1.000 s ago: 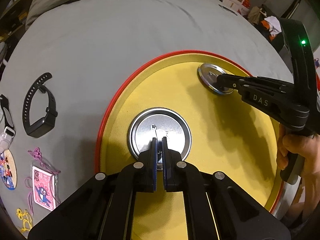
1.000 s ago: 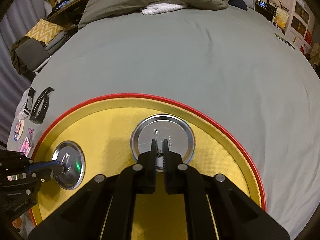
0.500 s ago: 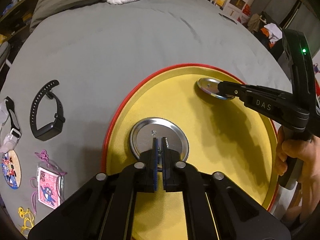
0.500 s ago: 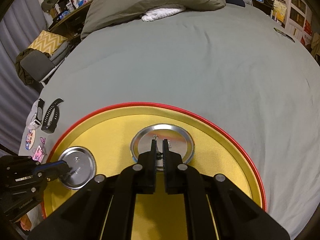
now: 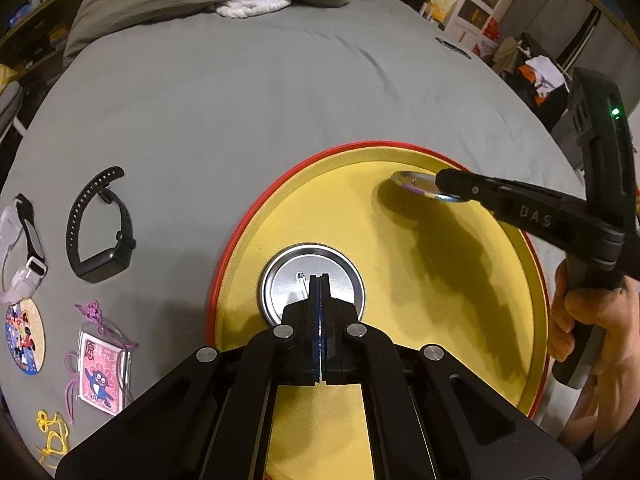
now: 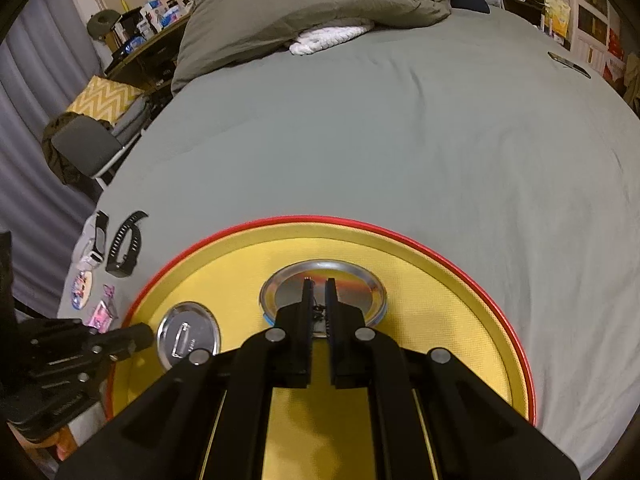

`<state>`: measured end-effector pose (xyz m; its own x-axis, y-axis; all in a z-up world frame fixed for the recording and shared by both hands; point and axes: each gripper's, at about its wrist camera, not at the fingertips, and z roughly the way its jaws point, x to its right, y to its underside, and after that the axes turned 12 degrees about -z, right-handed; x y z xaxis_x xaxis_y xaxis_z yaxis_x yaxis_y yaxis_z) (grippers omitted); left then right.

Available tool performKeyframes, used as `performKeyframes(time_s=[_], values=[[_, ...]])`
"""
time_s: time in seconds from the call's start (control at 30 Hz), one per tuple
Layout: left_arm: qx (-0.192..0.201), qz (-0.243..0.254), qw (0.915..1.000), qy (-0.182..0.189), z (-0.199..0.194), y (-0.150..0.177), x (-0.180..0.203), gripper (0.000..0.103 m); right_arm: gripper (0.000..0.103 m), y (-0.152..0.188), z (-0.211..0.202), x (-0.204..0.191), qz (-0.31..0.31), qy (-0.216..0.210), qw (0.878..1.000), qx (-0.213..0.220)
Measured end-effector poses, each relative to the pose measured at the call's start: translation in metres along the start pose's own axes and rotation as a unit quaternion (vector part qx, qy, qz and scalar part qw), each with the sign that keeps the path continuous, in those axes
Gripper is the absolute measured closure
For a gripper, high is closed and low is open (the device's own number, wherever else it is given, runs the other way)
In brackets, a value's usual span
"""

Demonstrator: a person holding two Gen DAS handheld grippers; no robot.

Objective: Organize jewelry

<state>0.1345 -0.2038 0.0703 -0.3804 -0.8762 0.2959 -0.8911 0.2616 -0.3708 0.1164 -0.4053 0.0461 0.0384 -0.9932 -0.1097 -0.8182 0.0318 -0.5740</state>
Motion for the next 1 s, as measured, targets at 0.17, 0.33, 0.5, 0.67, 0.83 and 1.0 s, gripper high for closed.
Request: performKeyframes(time_s=[0.17,0.33,0.5,0.67,0.83,1.0], values=[[-0.001,-0.004,1.0,-0.002,0.002,-0.001,0.0,0.103,0.097,-0.001,-0.006,0.001,0.008,-0.012,1.0,0.008],[0.002,-0.005,1.0,0.0,0.0,-0.001,0.002,0.103,0.097,-0.002,-0.015,0.0,0.008,-0.017,1.0,0.016],[-0.008,-0.005,1.0,0.0,0.006,-0.001,0.003,0.103,0.097,-0.001,-0.02,-0.003,0.005,-0.018,1.0,0.02],[-0.021,-0.013,0.9996,-0.012,0.019,-0.003,0.003,0.086,0.097,0.001,-0.023,-0.006,0.001,-0.02,1.0,0.022],[-0.023,-0.018,0.9992,-0.028,0.03,-0.006,0.001,0.058,0.097,0.0,-0.024,-0.006,0.002,-0.021,0.999,0.023],[-0.026,-0.006,0.999,-0.036,0.036,-0.008,0.006,0.061,0.097,-0.001,-0.023,-0.005,0.003,-0.023,0.999,0.023]])
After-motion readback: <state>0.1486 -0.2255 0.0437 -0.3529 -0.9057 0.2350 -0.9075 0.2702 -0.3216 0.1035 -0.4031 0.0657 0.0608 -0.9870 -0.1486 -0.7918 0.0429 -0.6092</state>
